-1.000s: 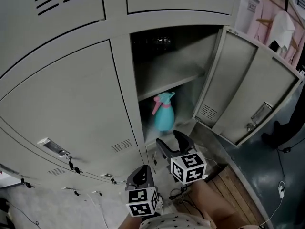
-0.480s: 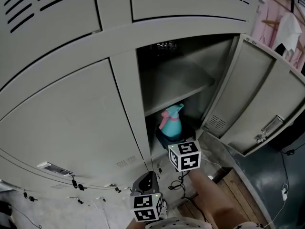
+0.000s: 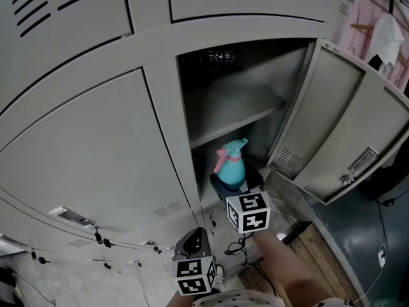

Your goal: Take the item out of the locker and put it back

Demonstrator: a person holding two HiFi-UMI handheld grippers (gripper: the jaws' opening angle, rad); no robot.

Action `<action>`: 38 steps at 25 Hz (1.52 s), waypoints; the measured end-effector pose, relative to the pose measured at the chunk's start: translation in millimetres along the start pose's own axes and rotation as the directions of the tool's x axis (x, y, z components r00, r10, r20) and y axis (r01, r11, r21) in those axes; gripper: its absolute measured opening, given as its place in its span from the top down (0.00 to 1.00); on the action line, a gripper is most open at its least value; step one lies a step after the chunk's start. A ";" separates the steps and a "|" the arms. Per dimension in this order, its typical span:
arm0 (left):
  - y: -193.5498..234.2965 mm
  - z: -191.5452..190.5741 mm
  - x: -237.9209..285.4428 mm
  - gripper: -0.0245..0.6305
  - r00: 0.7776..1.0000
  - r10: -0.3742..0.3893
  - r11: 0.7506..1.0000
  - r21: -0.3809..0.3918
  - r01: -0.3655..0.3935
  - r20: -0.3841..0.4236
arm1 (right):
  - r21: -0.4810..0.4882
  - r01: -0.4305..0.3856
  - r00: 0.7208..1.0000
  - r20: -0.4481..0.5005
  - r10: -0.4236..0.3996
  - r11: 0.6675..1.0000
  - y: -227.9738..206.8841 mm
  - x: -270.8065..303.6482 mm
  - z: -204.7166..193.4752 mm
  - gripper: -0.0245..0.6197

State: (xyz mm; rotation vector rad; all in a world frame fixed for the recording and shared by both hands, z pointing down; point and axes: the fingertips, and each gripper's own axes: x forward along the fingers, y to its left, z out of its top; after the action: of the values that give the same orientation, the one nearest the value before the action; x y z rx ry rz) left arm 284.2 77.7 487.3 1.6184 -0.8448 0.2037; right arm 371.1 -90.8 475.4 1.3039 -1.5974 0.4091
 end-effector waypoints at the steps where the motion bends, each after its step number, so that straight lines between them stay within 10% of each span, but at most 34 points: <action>1: -1.5 -2.3 -3.9 0.95 1.000 0.002 1.000 -0.002 -0.002 0.000 | 0.001 0.000 1.000 0.002 0.000 1.000 1.5 -8.5 -1.3 0.31; 22: -87.8 -76.0 -136.4 0.95 0.999 -0.010 1.000 0.009 0.010 0.051 | 0.067 -0.017 0.998 -0.053 0.021 0.998 51.5 -280.1 -97.5 0.31; 38: -104.7 -75.4 -151.0 0.95 0.996 -0.031 0.999 0.013 0.030 0.083 | 0.092 -0.015 0.998 -0.051 0.020 0.996 52.1 -309.0 -108.6 0.31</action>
State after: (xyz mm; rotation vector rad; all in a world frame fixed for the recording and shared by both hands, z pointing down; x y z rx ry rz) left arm 264.8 207.4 338.1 1.6593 -0.8838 0.1207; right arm 354.2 178.0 281.8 1.3385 -1.5630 0.5287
